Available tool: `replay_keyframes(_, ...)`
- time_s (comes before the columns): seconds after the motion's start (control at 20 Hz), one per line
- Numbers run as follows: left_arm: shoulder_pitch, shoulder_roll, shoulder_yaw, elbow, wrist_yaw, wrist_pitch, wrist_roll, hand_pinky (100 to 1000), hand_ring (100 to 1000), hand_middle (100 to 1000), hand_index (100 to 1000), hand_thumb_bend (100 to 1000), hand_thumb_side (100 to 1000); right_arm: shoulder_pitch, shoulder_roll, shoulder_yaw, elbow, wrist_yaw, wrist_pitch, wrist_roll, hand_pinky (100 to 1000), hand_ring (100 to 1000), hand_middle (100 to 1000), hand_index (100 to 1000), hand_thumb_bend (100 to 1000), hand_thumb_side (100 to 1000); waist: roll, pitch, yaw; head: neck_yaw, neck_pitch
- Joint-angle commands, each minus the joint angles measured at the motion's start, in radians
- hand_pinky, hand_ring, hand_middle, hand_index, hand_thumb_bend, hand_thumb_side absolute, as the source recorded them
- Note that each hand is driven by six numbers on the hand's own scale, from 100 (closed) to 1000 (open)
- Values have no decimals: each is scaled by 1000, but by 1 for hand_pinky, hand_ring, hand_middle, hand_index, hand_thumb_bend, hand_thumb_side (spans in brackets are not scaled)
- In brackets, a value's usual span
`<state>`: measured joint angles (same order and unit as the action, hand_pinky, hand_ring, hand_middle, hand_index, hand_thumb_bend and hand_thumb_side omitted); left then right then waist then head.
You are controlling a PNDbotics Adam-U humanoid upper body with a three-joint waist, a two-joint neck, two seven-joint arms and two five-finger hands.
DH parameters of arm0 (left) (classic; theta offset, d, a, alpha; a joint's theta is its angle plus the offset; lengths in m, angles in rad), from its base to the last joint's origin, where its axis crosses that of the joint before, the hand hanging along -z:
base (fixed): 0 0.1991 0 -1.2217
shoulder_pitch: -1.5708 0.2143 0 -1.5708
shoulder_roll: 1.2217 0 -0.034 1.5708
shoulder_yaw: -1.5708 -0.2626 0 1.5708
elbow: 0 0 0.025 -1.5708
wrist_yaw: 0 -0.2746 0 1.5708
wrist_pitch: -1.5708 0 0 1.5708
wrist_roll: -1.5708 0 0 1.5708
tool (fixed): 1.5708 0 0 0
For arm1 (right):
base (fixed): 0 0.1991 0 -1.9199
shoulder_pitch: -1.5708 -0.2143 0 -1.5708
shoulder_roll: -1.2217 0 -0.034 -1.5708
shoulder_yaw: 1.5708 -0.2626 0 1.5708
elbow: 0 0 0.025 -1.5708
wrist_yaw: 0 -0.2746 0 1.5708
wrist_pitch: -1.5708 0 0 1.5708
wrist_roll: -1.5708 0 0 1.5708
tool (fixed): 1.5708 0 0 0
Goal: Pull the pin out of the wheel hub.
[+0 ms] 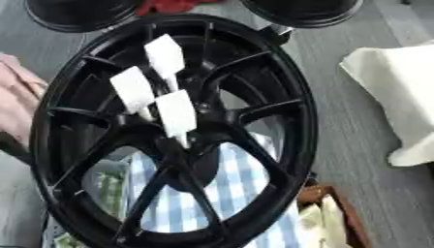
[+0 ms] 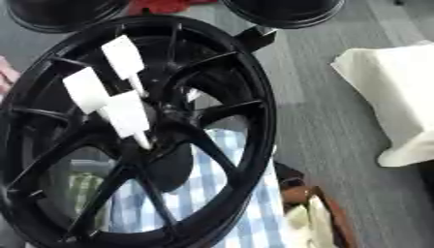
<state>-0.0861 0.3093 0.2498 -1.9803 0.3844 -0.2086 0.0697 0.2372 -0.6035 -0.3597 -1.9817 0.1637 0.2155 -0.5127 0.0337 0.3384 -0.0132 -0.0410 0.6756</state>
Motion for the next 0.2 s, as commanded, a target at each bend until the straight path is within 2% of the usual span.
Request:
replay_keyframes(0.05,-19,35,-2,-20,12,0,4,865,642,683,763,100,718,-16,-35,18,-18,-44,-109,-71,782,759,765,717,100,383,-6,-22,-1,14,-5)
replay_keyframes(0.2,-41,47,-7,-20,20,0,16,865,644,685,766,100,714,-41,-41,51,-18,-93,-244,-125,774,741,764,711,100,445,-8,-26,1,14,-4)
